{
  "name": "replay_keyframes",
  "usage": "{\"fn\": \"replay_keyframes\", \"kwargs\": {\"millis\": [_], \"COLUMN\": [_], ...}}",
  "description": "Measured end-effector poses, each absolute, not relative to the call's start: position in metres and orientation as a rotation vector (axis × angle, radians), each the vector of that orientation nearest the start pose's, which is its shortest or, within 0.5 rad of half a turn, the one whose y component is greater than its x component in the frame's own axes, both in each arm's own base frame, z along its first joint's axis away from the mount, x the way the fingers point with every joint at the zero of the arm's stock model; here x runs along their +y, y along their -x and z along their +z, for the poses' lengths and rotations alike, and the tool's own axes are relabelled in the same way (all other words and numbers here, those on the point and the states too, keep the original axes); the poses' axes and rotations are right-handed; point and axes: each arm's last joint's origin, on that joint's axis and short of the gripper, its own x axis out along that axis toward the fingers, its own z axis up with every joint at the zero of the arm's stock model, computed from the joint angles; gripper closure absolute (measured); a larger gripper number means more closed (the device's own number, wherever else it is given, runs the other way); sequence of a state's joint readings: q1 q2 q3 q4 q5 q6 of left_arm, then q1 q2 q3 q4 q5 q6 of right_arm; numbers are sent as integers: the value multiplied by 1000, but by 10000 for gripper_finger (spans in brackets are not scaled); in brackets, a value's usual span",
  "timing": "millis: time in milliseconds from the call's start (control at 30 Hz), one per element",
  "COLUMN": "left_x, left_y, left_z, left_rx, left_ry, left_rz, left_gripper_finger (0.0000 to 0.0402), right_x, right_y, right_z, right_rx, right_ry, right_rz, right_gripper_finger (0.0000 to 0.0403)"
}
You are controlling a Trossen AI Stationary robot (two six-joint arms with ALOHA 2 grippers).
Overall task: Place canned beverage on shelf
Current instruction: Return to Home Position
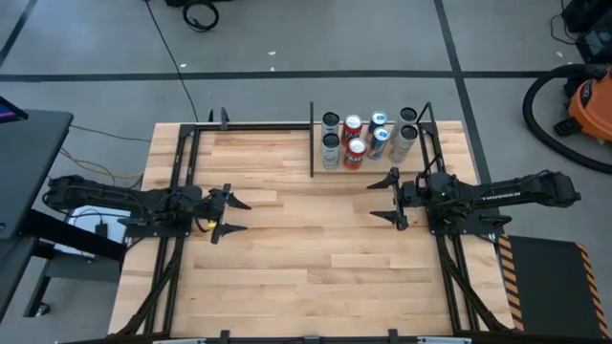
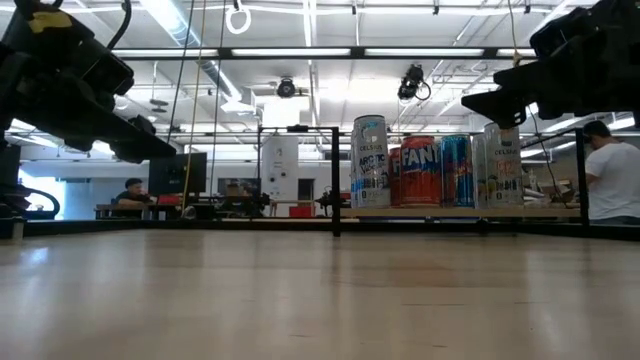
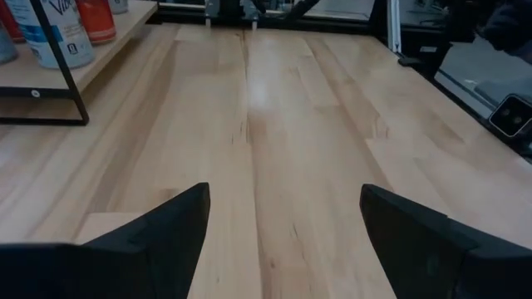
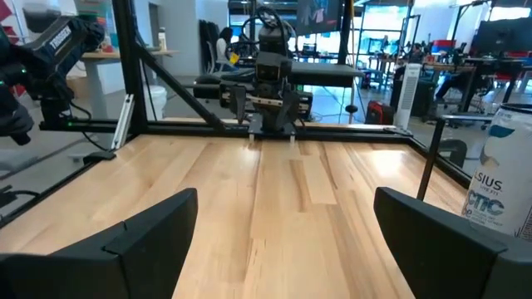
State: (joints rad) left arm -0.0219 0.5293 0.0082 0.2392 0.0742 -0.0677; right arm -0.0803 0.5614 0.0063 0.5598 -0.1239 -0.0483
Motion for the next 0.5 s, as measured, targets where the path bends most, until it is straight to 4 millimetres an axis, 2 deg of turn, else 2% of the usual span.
{"fn": "replay_keyframes", "kwargs": {"millis": [333,500], "left_x": [-5,-5], "left_y": [-127,-126], "left_z": [140,137], "left_rx": [288,322], "left_ry": [53,97], "left_rz": [-88,-80], "left_gripper_finger": [88,88], "right_x": [-8,-7], "right_y": [-135,-134], "right_z": [161,156], "right_rx": [42,93], "right_ry": [43,27], "right_rz": [36,38], "right_gripper_finger": [28,28]}}
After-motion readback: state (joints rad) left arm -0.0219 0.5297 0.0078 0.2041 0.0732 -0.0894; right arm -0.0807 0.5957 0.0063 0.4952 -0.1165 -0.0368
